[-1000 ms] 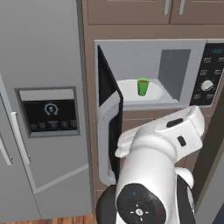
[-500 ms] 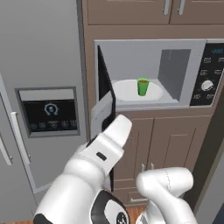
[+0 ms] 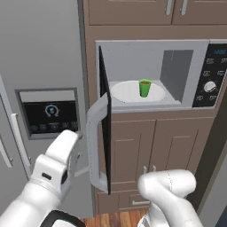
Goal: Place the microwavable item in the microwave. Then, close the microwave door and press the start button.
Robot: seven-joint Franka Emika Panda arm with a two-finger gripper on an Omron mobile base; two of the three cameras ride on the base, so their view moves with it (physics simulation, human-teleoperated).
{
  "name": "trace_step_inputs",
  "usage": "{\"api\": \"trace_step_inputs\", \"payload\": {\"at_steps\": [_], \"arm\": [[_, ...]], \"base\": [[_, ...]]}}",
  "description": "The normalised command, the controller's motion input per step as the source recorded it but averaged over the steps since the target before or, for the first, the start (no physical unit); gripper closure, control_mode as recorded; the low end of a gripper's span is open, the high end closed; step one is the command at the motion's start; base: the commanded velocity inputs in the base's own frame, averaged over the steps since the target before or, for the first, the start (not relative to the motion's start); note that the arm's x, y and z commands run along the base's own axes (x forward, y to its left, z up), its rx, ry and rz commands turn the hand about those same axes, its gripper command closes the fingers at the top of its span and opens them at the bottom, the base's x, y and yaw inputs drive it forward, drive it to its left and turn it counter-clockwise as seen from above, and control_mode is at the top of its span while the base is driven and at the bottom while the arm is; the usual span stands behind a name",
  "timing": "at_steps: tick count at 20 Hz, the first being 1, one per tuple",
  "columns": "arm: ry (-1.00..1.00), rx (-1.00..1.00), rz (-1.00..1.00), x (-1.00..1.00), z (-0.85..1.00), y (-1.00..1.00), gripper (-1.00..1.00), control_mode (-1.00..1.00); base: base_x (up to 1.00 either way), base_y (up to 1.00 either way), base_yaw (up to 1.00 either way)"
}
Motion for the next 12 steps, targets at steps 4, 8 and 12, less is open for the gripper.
{"api": "trace_step_inputs", "payload": {"at_steps": [4,8,12], "arm": [[0.07,-0.25,-0.06,0.15,-0.36,0.7,-1.0,-1.0],[0.23,-0.2,-0.01,0.9,-0.48,0.7,-1.0,-1.0],[0.19,-0.08,-0.03,1.0,-0.36,0.28,-1.0,-1.0]], "base": [[0.0,0.0,0.0],[0.0,0.0,0.0],[0.0,0.0,0.0]]}}
